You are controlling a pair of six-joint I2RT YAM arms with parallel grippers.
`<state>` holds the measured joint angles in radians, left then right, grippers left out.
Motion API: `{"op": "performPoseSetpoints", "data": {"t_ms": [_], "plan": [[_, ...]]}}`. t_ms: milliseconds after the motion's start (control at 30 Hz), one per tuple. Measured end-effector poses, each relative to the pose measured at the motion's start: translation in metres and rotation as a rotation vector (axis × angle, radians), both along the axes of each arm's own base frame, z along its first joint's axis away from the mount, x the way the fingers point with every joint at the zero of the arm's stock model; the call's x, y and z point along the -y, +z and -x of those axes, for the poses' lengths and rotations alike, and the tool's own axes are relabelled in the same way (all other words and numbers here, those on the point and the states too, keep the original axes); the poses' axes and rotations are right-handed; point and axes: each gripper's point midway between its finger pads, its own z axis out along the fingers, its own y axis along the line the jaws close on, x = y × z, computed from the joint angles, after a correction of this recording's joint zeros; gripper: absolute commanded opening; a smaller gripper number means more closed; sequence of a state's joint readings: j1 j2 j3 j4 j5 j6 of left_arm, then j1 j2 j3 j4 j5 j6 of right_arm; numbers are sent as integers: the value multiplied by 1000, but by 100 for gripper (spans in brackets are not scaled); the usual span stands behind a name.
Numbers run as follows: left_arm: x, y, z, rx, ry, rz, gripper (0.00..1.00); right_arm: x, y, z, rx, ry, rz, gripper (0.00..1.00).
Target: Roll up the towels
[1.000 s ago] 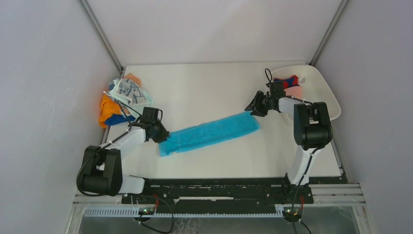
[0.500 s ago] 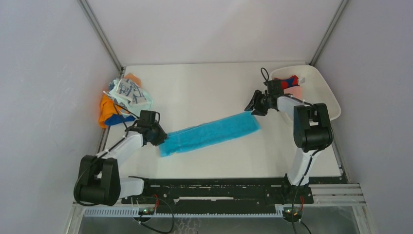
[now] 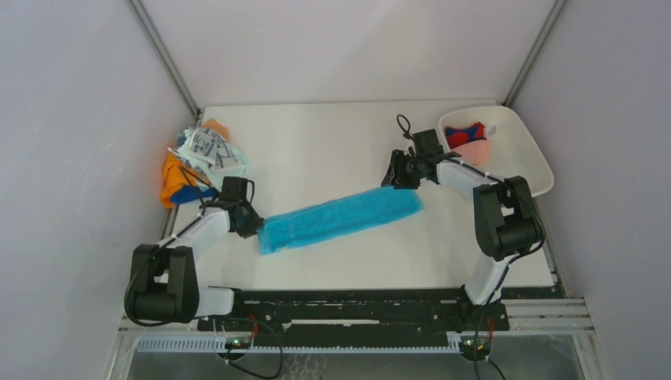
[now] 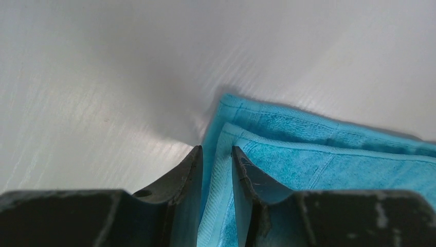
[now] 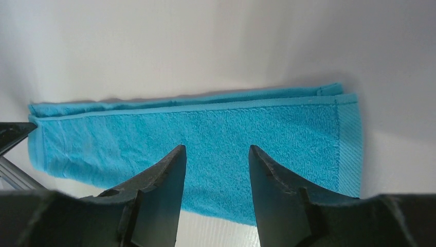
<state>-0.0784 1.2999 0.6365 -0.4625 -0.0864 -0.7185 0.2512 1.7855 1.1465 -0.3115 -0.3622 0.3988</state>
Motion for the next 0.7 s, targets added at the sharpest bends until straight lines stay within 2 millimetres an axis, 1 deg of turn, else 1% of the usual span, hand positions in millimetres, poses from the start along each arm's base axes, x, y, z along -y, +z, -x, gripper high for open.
{"op": "performPoseSetpoints", "data": {"t_ms": [100, 233, 300, 333, 500, 600, 700], "plan": [[-1, -3, -3, -17, -1, -9, 30, 0, -5, 6, -16, 9, 6, 48], [-1, -1, -13, -11, -7, -12, 27, 1, -7, 9, -25, 14, 10, 48], [-1, 0, -16, -5, -10, -13, 23, 0, -7, 9, -24, 17, 12, 48], [-1, 0, -16, -3, -11, -13, 19, 0, -7, 9, -25, 18, 12, 48], [0, 0, -16, -4, -18, -14, 11, 0, -7, 10, -25, 22, 12, 48], [1, 0, -16, -6, -21, -8, 1, 0, -7, 10, -25, 22, 12, 48], [1, 0, -16, -5, -35, -7, 0, 1, -7, 10, -28, 22, 14, 48]]}}
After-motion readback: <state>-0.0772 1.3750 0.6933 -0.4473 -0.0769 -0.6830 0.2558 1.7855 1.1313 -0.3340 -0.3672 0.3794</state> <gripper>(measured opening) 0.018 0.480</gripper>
